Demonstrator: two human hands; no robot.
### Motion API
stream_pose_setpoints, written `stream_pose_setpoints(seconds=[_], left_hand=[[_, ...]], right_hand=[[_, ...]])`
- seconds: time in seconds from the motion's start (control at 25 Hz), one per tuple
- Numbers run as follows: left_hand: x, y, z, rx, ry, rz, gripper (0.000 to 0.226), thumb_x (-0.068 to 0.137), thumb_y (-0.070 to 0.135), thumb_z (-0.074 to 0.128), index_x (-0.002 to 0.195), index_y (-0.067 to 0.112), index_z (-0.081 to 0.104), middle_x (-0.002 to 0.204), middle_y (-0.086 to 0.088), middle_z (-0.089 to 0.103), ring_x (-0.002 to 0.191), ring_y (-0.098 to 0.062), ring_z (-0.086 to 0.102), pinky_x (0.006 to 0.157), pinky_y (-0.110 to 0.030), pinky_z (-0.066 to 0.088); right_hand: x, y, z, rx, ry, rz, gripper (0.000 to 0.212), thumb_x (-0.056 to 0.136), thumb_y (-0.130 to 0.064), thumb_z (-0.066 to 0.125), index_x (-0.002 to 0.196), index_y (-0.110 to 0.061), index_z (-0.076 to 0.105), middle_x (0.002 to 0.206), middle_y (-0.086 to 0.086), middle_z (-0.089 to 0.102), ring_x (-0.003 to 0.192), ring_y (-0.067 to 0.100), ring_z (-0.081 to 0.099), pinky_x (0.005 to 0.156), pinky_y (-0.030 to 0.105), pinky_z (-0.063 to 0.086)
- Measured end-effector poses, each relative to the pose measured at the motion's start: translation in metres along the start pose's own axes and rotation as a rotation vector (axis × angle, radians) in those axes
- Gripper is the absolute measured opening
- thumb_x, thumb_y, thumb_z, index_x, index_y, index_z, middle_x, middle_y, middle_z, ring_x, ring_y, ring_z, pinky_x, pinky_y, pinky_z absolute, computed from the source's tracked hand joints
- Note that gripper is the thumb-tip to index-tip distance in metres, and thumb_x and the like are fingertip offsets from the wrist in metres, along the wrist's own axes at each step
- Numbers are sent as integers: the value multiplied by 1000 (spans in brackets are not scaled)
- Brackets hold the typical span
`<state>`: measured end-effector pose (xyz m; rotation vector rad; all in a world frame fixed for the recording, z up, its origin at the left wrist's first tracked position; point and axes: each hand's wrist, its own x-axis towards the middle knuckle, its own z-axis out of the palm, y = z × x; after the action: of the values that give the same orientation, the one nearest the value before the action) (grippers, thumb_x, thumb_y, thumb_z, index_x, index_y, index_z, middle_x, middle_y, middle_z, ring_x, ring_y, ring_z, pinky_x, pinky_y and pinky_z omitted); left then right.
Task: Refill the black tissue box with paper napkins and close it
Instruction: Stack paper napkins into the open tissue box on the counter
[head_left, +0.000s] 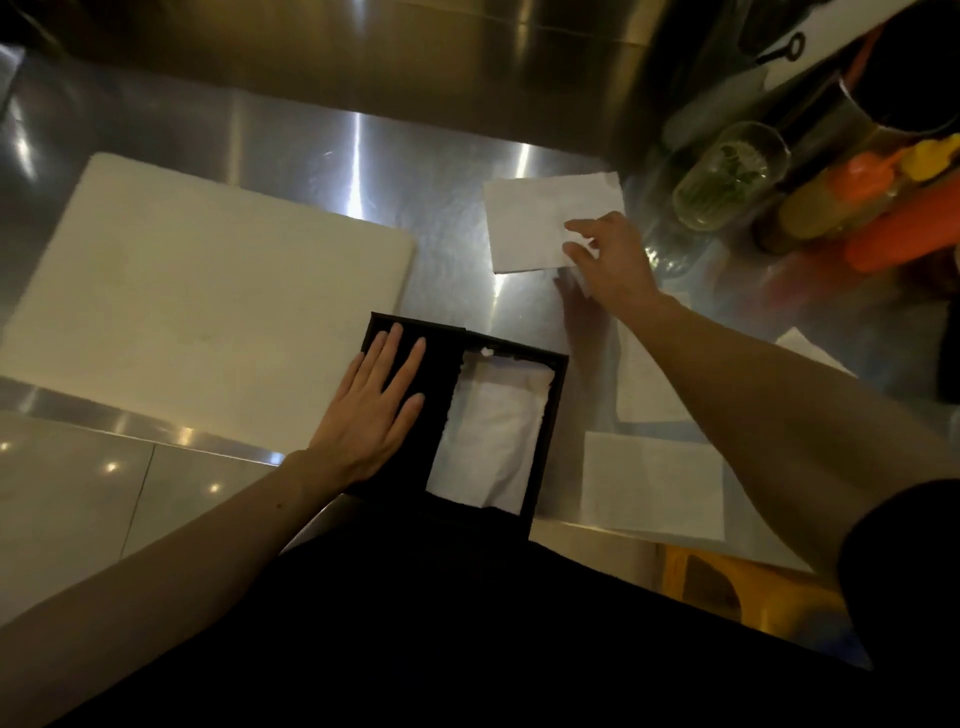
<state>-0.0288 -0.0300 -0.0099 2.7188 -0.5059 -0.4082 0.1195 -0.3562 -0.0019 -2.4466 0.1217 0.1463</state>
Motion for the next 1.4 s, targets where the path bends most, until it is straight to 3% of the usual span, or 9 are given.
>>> stream_pose_setpoints(seconds=[0.08, 0.2, 0.56, 0.76, 0.92, 1.2, 1.4], left_hand=[[-1, 4, 0, -4, 3, -9, 59, 101, 45, 18, 155, 27, 1, 163, -2, -8, 150, -16, -9, 121, -40, 6], [-1, 6, 0, 4, 10, -37, 59, 102, 43, 20, 155, 25, 4, 163, -3, -6, 150, -17, -8, 121, -40, 8], [-2, 13, -3, -23, 19, -66, 58, 102, 40, 22, 155, 24, 5, 163, -4, -5, 150, -19, -5, 121, -44, 11], [-2, 12, -3, -5, 4, -52, 58, 102, 41, 22, 155, 24, 4, 164, -4, -6, 150, -18, -7, 121, -41, 8], [0, 9, -5, 55, 17, 0, 59, 102, 40, 21, 155, 19, 6, 163, -8, -2, 150, -19, -4, 121, -40, 9], [9, 3, -5, 10, 6, 121, 61, 101, 37, 22, 154, 9, 10, 162, -15, 4, 149, -28, 4, 120, -38, 7], [10, 0, -8, -69, -2, 152, 61, 100, 36, 25, 154, 9, 12, 161, -18, 6, 149, -30, 5, 120, -42, 7]], right_hand=[[23, 4, 0, -78, -15, -24, 34, 95, -27, 57, 127, -18, 60, 128, 12, 52, 116, 27, 52, 102, 36, 44], [51, 5, 2, -185, -62, -89, 31, 96, -27, 55, 125, -17, 62, 128, 13, 53, 115, 28, 52, 103, 33, 39], [71, 9, 3, -292, -106, -198, 31, 97, -32, 55, 120, -16, 64, 127, 14, 54, 113, 31, 54, 101, 38, 41], [44, 6, 8, -256, 14, -170, 27, 99, -28, 49, 113, -14, 66, 116, 13, 60, 106, 29, 58, 94, 36, 46], [8, -20, -3, -73, 143, -69, 24, 95, -29, 55, 109, -14, 67, 110, 9, 60, 100, 22, 58, 84, 27, 45], [-114, -85, -17, 177, 440, 58, 16, 89, -27, 63, 100, -19, 73, 91, -6, 62, 75, -10, 54, 73, 5, 40], [-198, -137, -3, 272, 576, 243, 12, 89, -23, 65, 96, -18, 74, 84, -12, 62, 73, -4, 57, 70, 10, 46]])
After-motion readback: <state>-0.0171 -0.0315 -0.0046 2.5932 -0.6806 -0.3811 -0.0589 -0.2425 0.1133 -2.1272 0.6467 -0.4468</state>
